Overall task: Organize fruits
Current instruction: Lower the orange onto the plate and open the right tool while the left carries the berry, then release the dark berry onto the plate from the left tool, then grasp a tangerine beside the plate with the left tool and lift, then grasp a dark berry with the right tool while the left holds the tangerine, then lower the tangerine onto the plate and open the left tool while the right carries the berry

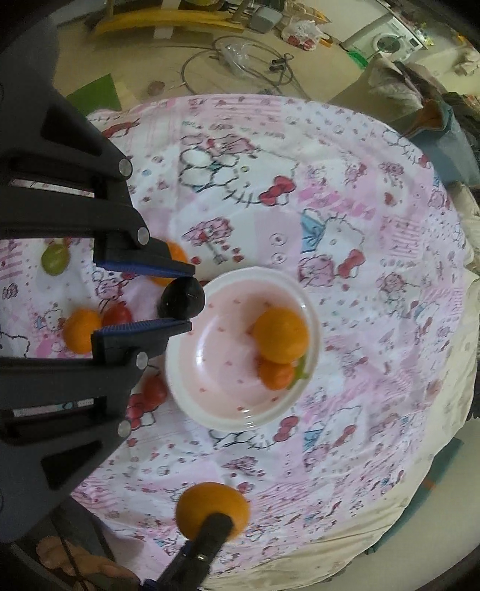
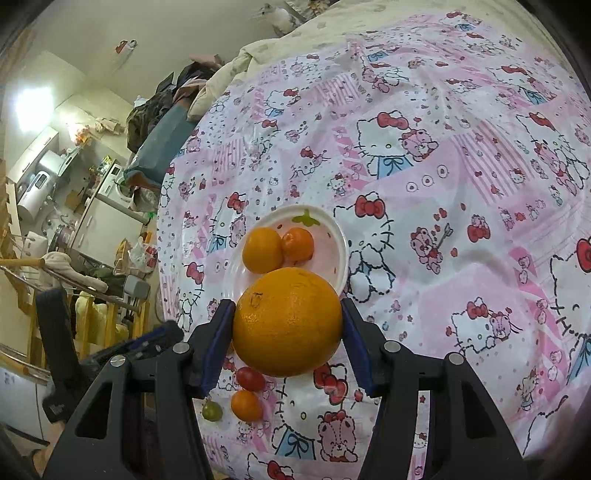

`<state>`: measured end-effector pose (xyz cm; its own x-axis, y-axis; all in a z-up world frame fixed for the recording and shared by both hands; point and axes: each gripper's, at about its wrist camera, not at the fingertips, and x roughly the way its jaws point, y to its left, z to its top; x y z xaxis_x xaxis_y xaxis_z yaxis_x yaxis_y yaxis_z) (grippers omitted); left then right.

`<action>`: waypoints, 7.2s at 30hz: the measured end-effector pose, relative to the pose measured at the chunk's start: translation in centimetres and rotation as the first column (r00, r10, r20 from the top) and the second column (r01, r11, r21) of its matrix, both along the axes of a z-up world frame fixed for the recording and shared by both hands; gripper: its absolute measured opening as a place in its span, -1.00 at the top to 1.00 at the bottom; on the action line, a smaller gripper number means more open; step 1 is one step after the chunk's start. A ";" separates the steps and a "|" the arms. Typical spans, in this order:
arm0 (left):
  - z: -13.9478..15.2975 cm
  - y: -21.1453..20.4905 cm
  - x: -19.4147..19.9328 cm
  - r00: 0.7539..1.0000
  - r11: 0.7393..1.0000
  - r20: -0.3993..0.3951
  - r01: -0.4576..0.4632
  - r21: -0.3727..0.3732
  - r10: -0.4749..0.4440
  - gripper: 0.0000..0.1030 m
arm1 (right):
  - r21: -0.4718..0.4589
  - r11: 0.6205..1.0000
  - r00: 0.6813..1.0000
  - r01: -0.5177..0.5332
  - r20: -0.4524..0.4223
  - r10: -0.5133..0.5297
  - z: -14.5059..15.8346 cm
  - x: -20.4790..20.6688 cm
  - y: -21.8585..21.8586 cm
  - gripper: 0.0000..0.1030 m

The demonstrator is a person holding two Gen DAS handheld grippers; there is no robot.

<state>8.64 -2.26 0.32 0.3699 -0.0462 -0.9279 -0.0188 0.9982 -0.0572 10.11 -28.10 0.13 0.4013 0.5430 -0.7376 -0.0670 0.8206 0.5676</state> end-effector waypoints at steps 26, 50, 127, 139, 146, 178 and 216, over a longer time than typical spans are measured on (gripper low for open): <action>-5.2 0.7 6.9 0.997 0.995 -0.029 0.070 -0.072 -0.072 0.65 | -0.017 0.996 0.994 -0.087 -0.070 0.086 -4.1 8.4 2.8 -0.15; -9.2 -0.9 10.7 0.989 0.988 -0.071 0.122 -0.090 -0.128 0.62 | -0.080 0.986 0.969 -0.148 -0.210 0.128 -10.0 10.8 5.5 -0.21; -9.9 4.9 1.3 0.973 0.984 -0.223 -0.093 -0.151 0.057 -0.55 | -0.057 0.994 0.982 -0.088 -0.172 0.077 -3.8 2.3 5.4 -0.73; -10.4 3.0 1.6 0.975 0.995 -0.220 -0.012 -0.095 -0.010 0.27 | -0.051 0.994 0.977 -0.101 -0.194 0.089 -4.3 2.2 5.6 -0.73; -7.8 5.7 1.5 0.985 0.992 -0.164 -0.070 -0.105 0.052 0.28 | 0.069 0.982 0.939 -0.175 -0.289 0.188 -6.0 1.4 9.3 -0.38; -4.6 10.3 1.0 0.987 0.971 -0.066 -0.157 -0.179 0.147 0.28 | -0.148 0.972 0.936 -0.185 -0.329 0.128 -10.8 2.1 17.2 0.53; -6.5 -0.2 6.1 0.998 0.987 -0.065 0.000 -0.161 -0.011 0.28 | -0.022 0.999 0.994 -0.036 -0.100 0.033 -1.8 6.1 2.3 0.53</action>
